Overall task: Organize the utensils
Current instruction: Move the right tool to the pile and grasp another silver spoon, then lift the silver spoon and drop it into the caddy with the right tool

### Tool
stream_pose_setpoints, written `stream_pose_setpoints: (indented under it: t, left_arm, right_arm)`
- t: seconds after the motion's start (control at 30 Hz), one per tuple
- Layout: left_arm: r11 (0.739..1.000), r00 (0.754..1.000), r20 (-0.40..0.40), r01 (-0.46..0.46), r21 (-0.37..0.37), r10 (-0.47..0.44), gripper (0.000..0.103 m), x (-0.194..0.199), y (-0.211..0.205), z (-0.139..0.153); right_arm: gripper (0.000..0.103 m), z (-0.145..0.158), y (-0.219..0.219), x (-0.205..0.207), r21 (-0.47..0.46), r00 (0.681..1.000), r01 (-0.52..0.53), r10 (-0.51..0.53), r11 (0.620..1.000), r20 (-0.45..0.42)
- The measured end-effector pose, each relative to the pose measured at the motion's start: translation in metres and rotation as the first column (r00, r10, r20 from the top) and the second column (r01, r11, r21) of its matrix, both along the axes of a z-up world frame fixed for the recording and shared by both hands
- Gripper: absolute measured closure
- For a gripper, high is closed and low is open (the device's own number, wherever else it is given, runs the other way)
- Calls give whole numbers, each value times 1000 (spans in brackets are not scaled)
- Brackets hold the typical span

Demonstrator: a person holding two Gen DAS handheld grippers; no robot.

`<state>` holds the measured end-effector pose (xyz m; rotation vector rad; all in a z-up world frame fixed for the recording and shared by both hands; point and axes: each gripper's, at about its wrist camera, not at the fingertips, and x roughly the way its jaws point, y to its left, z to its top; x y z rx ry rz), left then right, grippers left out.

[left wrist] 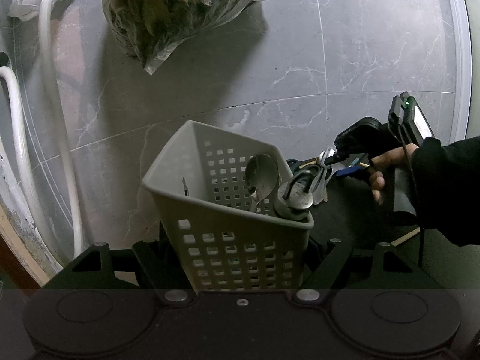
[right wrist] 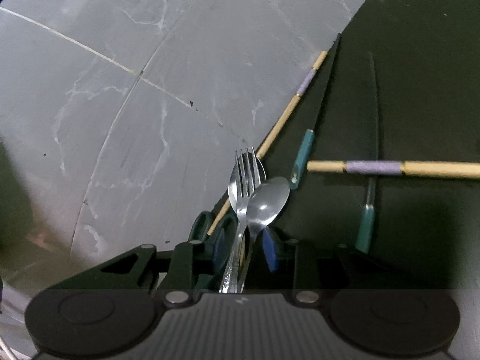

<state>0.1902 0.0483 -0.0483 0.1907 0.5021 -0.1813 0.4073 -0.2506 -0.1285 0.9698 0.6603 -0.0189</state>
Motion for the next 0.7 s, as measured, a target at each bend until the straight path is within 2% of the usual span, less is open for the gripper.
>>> stream_pose_setpoints:
  t: [0.2, 0.37, 0.7]
  left_arm:
    - [1000, 1000, 0, 0, 0, 0, 24, 0, 0, 0]
    - [1000, 1000, 0, -1, 0, 1, 24, 0, 0, 0]
    - [1000, 1000, 0, 1, 1, -1, 24, 0, 0, 0]
  right_arm:
    - [79, -2, -1, 15, -22, 1000, 1, -1, 1000, 3]
    - [96, -2, -4, 28, -53, 1000, 1, -1, 999, -15]
    - [94, -6, -7, 42, -45, 999, -48, 48, 998, -6]
